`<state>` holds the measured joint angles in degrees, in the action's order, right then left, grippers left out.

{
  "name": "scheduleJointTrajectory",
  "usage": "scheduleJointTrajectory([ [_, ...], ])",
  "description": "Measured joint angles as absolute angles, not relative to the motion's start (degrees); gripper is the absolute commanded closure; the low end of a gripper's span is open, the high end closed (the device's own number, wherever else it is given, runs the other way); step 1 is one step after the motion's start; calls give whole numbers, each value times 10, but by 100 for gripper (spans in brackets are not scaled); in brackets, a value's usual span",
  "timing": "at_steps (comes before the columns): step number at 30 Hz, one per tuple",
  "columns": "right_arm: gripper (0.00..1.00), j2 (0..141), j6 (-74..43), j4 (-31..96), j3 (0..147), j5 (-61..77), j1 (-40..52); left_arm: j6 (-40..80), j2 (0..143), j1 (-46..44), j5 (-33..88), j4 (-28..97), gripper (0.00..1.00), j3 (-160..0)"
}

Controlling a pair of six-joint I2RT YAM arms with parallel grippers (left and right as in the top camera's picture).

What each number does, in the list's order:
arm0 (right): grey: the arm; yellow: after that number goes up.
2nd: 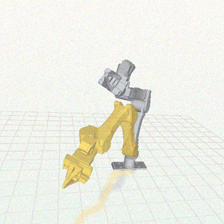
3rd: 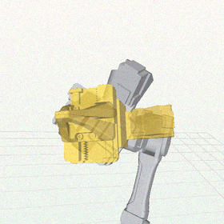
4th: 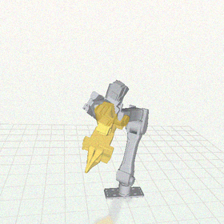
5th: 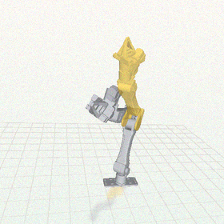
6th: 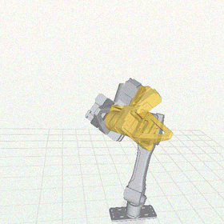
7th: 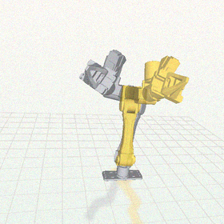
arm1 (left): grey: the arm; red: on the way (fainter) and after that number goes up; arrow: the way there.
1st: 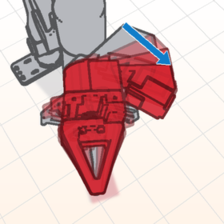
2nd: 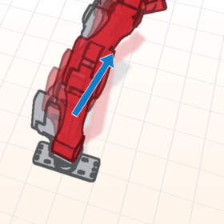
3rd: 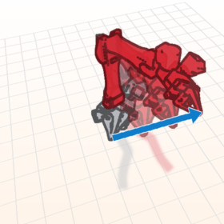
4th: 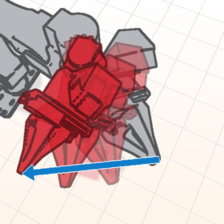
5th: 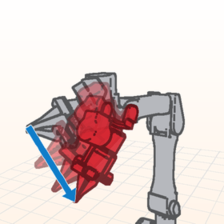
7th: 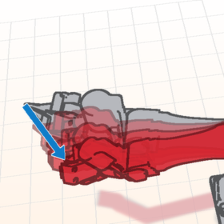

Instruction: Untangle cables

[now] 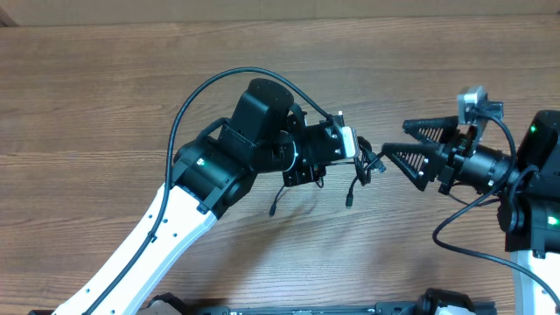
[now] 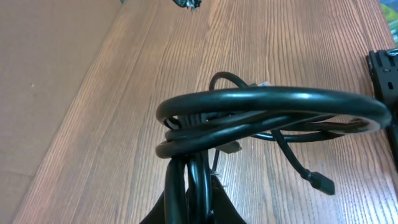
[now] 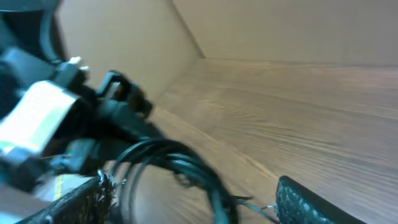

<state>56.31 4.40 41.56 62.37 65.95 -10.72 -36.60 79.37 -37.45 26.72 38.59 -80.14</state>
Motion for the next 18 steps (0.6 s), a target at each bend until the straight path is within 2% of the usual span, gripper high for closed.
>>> scheduleJointTrajectory([
  [7,21,563,45,432,624,754,-106,-373,794,-375,270,280,96,-801],
  [11,25,563,45,427,624,766,-64,-375,802,-392,272,249,96,-801],
  [12,29,563,45,426,624,765,-57,-375,809,-400,274,244,96,-801],
  [13,39,563,45,427,624,761,-49,-374,821,-410,274,235,96,-801],
  [14,53,563,45,428,624,756,-47,-374,831,-416,274,231,96,-801],
  [15,72,563,44,429,624,748,-47,-374,837,-421,276,223,96,-801],
  [17,96,563,44,430,624,745,-47,-374,838,-425,277,211,96,-801],
  [18,96,563,45,430,624,746,-47,-374,838,-427,278,211,96,-801],
])
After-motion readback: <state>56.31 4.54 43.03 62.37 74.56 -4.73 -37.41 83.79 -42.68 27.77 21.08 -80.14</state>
